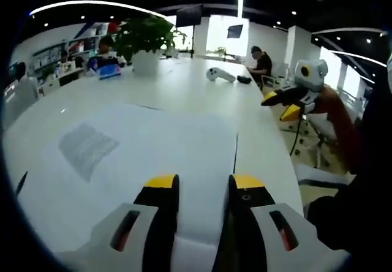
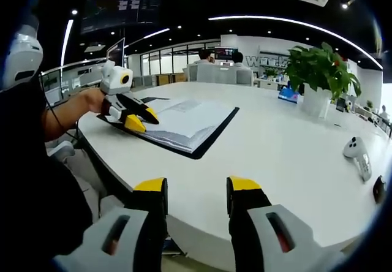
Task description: Flip through the bound document one page at a time
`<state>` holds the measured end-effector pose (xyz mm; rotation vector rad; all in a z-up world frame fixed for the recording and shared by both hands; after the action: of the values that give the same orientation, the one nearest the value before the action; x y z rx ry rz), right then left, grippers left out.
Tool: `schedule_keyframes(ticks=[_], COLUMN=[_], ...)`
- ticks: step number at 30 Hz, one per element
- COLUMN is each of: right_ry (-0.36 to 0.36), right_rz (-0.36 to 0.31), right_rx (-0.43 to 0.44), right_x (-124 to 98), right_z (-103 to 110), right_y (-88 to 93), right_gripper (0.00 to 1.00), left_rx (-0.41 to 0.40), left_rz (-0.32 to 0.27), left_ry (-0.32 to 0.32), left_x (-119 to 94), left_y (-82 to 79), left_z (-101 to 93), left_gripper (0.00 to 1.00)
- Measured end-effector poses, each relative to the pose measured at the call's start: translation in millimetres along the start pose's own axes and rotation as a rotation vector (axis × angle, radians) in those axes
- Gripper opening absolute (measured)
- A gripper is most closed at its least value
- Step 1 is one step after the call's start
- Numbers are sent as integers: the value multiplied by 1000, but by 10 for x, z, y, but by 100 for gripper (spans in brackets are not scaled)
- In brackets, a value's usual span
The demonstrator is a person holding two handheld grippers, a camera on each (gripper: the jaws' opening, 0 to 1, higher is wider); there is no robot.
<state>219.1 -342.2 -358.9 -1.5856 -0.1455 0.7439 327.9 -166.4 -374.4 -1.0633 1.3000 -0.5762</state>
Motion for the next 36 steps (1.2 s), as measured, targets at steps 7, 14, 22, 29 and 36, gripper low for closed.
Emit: schedule_keyframes(ticks=[7, 14, 22, 29, 36], right_ry=[1, -11, -33, -53, -64], right_rz=[4, 13, 17, 12, 16], right_rx=[-2, -7, -13, -20, -30], right_x=[12, 39, 103, 157, 193], right_z=[6, 33, 96, 149, 194], right_y=[-5, 7, -25, -63, -83], right_gripper=[39, 39, 39, 38, 39], left_rx=[-7, -11, -31, -37, -39], left_rz=[-2, -4, -10, -24, -31], left_ry=[3, 6, 10, 6, 3], left_x=[5, 8, 0, -11, -19], left_y=[6, 10, 14, 20, 22], left_z=[-5, 10, 20, 27, 26], left_gripper=[34, 34, 33, 32, 31])
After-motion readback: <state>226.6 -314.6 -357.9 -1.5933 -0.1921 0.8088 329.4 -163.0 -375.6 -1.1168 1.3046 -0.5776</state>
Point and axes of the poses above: the point that each gripper's makers call its tool centre point, and the gripper's own axes: x roughly forward along the fingers, z roughly to its left, y roughly out of its underside, the point moved 1 cm from there along -x, roughly backward along the fingers, and after that the axes turned 3 degrees about -y, right-handed, at the moved point
